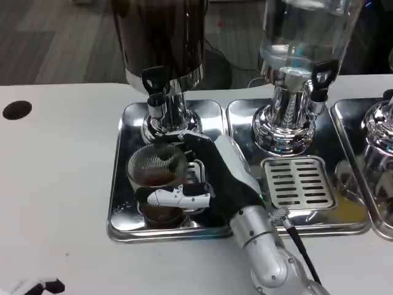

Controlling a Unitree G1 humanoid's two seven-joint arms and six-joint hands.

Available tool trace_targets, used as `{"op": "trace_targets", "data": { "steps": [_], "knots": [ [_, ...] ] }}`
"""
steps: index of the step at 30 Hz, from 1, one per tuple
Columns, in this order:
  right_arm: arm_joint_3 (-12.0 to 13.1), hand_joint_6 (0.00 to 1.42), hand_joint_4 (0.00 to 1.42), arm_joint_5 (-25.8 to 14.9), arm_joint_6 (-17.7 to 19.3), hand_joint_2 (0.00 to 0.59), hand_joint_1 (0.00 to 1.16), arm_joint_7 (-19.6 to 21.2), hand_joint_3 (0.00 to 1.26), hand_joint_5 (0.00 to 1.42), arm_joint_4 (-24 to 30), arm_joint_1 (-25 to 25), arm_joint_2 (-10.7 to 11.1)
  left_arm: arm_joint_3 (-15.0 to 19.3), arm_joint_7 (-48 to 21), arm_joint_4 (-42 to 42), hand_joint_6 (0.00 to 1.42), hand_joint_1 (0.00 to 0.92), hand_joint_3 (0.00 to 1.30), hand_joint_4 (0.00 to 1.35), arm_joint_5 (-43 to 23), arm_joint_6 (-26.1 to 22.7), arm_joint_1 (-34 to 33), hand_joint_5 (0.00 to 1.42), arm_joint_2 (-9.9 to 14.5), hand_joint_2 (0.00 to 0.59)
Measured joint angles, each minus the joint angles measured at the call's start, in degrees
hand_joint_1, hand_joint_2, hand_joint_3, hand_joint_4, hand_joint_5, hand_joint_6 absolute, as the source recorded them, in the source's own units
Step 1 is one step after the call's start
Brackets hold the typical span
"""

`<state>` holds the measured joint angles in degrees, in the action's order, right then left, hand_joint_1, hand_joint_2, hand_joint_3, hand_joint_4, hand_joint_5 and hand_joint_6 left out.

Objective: Grasp the cup under the faucet to collect the drink, then remove the cup.

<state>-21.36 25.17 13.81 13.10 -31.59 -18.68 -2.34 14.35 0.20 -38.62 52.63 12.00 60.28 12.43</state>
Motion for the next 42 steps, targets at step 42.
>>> {"op": "trace_targets", "data": {
  "steps": [42],
  "knots": [
    [11.6, 0.26, 0.52, -9.4, 10.2, 0.102, 0.78, -14.5, 0.5, 0.57, 33.2, 29.4, 17.0, -9.9, -5.2, 1.0, 0.48, 0.0, 0.4, 0.28, 6.3, -7.4, -11.0, 0.34, 0.4, 0.132]
  ]
}}
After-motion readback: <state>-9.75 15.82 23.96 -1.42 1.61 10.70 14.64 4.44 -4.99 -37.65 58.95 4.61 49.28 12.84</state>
